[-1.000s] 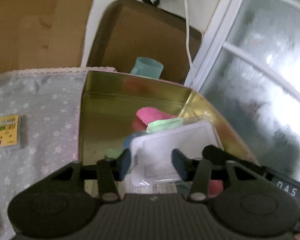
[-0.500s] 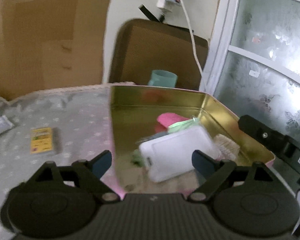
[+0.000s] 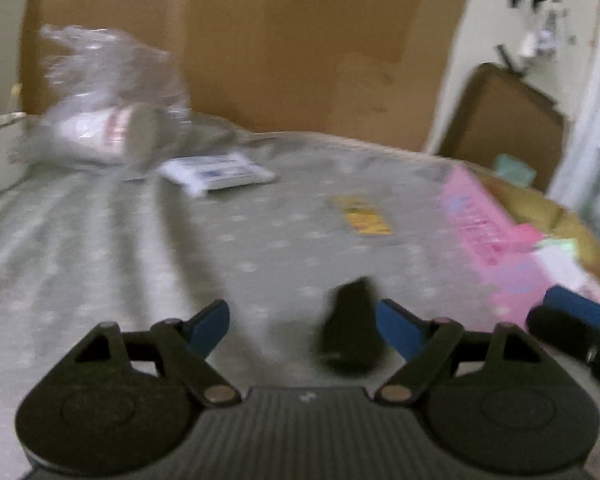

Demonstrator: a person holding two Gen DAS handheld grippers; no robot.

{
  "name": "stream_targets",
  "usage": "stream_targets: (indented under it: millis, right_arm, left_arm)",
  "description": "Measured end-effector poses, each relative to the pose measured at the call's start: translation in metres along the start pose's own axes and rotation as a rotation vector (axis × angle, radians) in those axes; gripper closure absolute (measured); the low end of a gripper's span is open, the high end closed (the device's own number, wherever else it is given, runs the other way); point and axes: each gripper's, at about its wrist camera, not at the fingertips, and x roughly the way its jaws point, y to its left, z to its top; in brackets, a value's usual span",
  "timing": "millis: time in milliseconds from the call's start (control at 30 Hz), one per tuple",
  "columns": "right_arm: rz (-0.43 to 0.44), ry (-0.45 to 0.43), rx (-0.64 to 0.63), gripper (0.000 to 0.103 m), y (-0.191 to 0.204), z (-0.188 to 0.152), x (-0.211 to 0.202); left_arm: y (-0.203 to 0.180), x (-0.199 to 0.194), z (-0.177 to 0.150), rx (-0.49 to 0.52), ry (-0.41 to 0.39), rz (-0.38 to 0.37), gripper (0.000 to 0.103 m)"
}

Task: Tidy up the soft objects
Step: 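Grasp the black pouch with the right gripper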

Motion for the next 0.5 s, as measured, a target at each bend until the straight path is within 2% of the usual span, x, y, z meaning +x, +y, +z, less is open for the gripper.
stream_targets:
  millis: [100,233,300,500]
  right_arm:
    - [0.021,0.087,-0.010,0.046,0.010,-0.004,0.021]
    - [0.023,0.170,-0.021,0.044,0.017,-0.008,0.041]
    - [0.021,0.202,-0.030,0.037,0.022,-0.008,0.049]
    - [0.011,0.289,-0.078,0.032,0.039,-0.007,0.085]
  left_arm:
    - [0.012,0.002,-0.003,0.025,-0.008,0.083,0.019]
    - [0.030,0.010,-0.006,-0.010,-0.006,0.133,0.019]
    - [0.037,0.013,-0.009,-0.032,0.001,0.150,0.019]
    - [0.048,0.013,-0.011,-0.064,-0.015,0.151,0.019]
